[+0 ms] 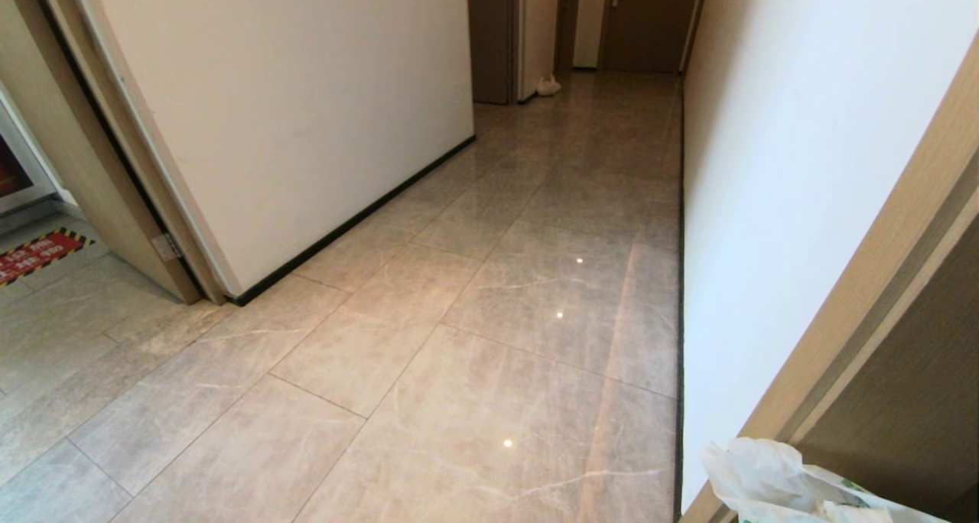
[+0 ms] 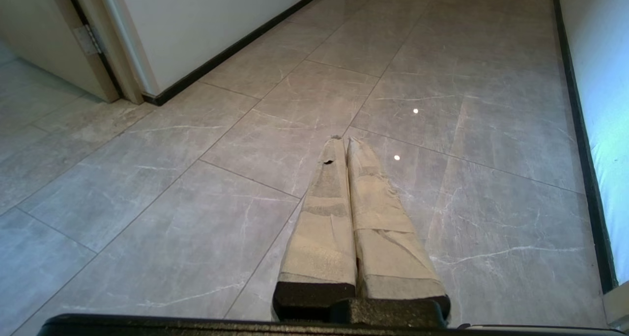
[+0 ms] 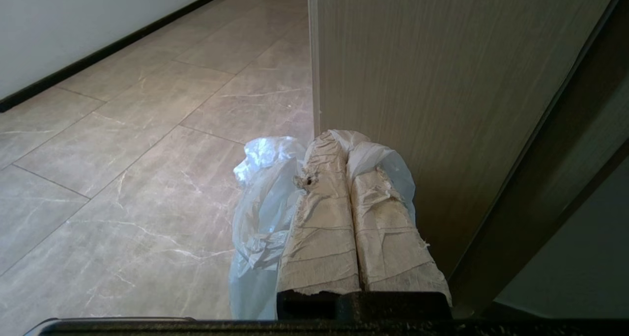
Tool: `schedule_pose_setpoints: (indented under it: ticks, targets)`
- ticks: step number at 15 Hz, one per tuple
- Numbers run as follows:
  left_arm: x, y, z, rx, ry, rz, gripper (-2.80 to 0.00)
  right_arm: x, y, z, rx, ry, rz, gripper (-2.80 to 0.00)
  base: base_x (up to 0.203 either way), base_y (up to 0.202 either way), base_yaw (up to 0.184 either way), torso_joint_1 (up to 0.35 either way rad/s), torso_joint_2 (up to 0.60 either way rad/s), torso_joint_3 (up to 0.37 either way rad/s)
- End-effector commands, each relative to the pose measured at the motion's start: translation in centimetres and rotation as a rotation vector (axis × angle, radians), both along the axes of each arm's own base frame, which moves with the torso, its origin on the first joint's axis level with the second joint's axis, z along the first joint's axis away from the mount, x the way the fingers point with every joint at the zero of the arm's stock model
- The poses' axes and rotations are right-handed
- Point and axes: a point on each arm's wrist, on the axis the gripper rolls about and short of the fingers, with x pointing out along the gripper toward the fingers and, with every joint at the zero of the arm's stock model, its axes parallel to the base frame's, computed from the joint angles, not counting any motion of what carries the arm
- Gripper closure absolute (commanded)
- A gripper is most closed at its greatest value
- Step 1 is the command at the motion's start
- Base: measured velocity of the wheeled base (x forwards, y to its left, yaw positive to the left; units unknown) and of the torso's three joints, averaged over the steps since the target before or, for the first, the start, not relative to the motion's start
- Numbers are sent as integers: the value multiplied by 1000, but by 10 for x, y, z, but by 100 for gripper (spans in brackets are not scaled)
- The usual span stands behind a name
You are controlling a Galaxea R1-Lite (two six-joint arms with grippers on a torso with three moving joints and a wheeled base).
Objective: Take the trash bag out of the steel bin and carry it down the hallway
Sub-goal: Put the trash bag at the door
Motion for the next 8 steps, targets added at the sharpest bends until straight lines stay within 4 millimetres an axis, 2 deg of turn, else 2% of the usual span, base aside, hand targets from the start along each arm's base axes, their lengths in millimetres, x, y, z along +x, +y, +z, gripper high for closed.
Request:
schedule_pose_setpoints:
  ticks: [1, 4, 6, 8]
  targets:
    - [0, 0, 0, 3, 0, 0, 0, 0, 0, 0, 1, -1, 0, 0, 0, 0, 0, 0, 0, 0]
    - [0, 0, 0, 0, 0, 0, 0, 0, 0, 0, 1, -1, 0, 0, 0, 0, 0, 0, 0, 0]
    - [0, 0, 0, -2, 0, 0, 0, 0, 0, 0, 1, -1, -1, 0, 3, 124, -3, 2, 2, 4]
    - [0, 0, 0, -2, 0, 0, 0, 0, 0, 0, 1, -1, -1, 0, 0, 189, 1, 9, 3, 3]
